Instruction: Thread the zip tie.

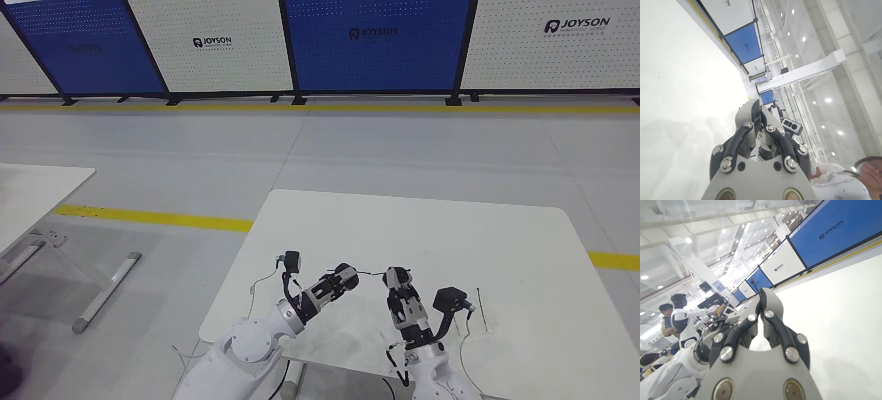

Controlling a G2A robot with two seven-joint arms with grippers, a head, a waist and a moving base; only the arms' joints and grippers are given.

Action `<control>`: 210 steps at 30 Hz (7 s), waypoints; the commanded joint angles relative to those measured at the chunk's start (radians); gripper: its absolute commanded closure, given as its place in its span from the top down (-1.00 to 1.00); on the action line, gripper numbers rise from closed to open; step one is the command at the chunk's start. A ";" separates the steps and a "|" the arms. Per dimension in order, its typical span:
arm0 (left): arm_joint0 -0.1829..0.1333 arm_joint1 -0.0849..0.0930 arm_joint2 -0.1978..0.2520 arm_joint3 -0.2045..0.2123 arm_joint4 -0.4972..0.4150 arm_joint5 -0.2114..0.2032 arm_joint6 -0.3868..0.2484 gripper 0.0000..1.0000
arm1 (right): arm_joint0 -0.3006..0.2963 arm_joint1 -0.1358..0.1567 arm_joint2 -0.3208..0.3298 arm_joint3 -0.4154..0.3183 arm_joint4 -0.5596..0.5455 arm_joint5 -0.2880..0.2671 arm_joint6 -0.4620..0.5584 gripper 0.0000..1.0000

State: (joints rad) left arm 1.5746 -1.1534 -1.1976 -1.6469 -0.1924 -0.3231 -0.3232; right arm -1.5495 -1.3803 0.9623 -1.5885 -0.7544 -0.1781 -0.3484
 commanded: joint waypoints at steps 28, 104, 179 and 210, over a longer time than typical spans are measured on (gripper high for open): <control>0.000 0.000 0.000 0.000 0.000 0.000 0.000 -1.00 | 0.002 -0.016 0.002 0.019 -0.011 0.004 -0.023 -1.00; 0.000 0.000 0.000 0.000 0.000 0.000 0.000 -1.00 | 0.022 -0.069 0.009 0.054 0.418 -0.005 0.176 -1.00; -0.002 -0.001 0.002 0.000 0.003 0.005 0.007 -1.00 | 0.011 -0.073 0.010 0.040 0.276 0.001 0.210 -1.00; 0.016 0.000 0.015 -0.007 0.056 -0.012 0.053 -1.00 | -0.005 -0.073 0.011 0.040 0.250 -0.009 0.197 -1.00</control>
State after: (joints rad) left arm 1.5902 -1.1531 -1.1823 -1.6535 -0.1361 -0.3352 -0.2707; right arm -1.5544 -1.4531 0.9731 -1.5490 -0.5046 -0.1867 -0.1517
